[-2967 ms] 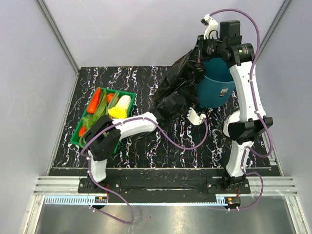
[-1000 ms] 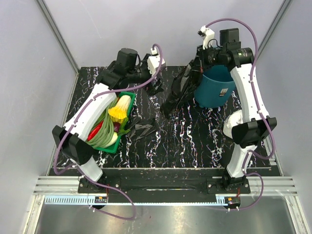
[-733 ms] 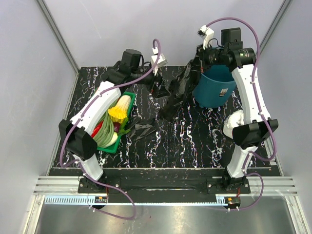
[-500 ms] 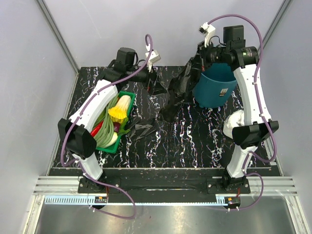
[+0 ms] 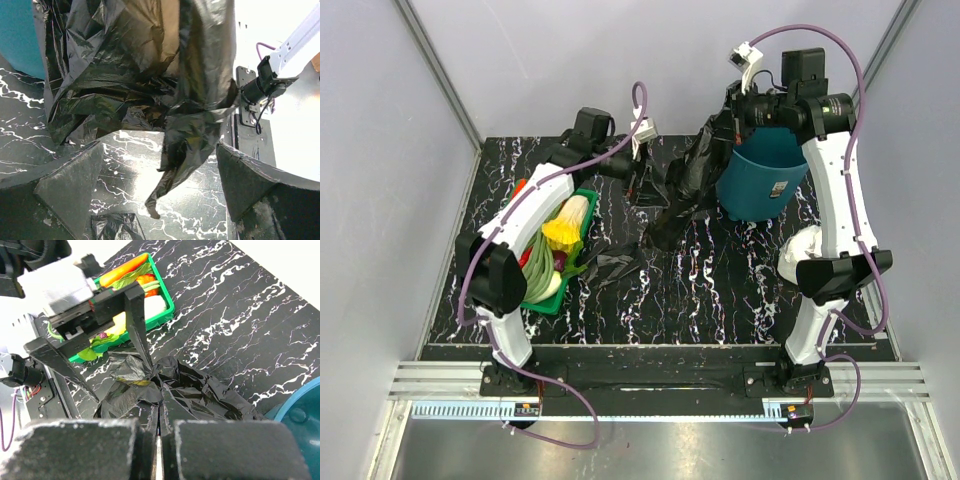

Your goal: Put the trash bags into the trash bin

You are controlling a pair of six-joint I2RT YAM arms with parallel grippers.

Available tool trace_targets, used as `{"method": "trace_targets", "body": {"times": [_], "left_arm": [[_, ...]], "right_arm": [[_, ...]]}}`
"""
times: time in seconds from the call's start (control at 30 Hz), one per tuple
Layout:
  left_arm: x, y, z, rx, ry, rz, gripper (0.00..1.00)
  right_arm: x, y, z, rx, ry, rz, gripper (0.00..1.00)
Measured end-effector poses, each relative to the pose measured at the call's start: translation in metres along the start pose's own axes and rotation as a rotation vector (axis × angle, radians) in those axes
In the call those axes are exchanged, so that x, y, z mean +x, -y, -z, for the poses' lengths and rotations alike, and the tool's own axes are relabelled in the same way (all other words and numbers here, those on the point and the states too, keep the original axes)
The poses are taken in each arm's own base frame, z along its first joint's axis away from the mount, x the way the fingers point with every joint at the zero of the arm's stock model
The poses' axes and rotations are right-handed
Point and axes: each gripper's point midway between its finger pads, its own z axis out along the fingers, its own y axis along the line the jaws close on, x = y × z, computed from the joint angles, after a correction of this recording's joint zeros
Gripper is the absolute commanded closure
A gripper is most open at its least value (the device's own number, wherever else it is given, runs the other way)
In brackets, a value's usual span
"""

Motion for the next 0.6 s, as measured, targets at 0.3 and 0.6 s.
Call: {"method": "trace_targets", "body": {"times": [0.3, 0.6], "left_arm": [[0.010, -0.002, -0.021, 0.098, -0.010, 0.024, 0.08], [0.004, 0.026, -0.030, 0.224, 0.004, 0.010, 0.26]], "right_arm": [[0.003, 0.000, -0.003, -0.016, -0.008, -0.011, 1.00], [0.004, 0.000, -0.003, -0.016, -0.010, -0.009, 1.00]]}}
